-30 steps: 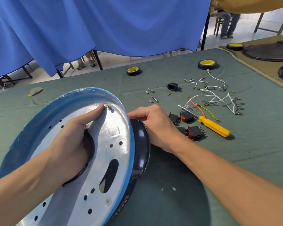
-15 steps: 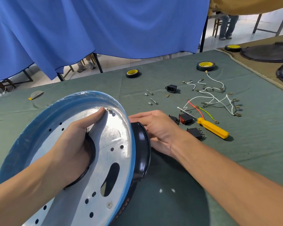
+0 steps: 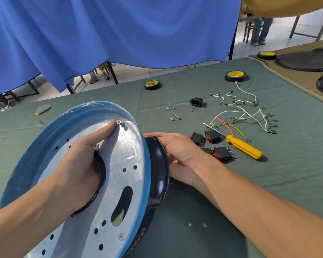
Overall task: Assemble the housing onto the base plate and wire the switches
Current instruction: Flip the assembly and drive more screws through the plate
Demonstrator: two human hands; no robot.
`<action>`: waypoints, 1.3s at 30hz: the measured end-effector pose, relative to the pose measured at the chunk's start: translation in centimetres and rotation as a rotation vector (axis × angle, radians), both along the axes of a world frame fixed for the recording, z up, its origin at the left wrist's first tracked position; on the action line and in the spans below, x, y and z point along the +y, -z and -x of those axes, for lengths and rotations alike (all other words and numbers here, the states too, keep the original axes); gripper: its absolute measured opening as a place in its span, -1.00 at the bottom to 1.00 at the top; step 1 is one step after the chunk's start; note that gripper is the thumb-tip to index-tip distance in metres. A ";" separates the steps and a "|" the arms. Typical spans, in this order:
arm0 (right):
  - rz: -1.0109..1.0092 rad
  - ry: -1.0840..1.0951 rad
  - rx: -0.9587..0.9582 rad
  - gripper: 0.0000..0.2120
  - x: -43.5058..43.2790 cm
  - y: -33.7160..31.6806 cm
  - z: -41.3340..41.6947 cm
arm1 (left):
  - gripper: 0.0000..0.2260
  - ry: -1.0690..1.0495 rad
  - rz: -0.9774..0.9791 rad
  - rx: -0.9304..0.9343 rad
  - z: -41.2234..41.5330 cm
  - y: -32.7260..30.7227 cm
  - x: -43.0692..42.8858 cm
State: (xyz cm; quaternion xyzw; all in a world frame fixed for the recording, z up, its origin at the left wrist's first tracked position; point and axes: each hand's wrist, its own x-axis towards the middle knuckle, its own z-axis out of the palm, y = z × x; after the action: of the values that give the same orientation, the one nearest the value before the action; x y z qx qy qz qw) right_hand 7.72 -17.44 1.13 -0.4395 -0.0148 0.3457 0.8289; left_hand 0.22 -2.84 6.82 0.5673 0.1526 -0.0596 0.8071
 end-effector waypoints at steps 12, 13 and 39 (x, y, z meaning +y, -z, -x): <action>-0.072 -0.110 0.161 -0.70 -0.4 -0.6 0.0 | -0.71 0.005 -0.044 0.036 0.1 -0.1 0.6; -0.083 -0.117 0.163 -0.68 -0.4 -0.6 0.0 | -0.69 0.007 -0.044 0.041 0.1 -0.1 0.6; -0.072 -0.072 -0.215 -0.87 -0.8 -1.9 -0.4 | -0.54 -0.086 -0.231 -0.010 0.3 -0.5 1.6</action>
State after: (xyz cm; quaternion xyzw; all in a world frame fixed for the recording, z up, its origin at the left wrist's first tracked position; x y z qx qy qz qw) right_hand 8.12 -18.26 3.03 -0.4430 -0.1317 0.3254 0.8249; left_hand -0.04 -1.27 7.34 0.6496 0.1787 -0.0041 0.7389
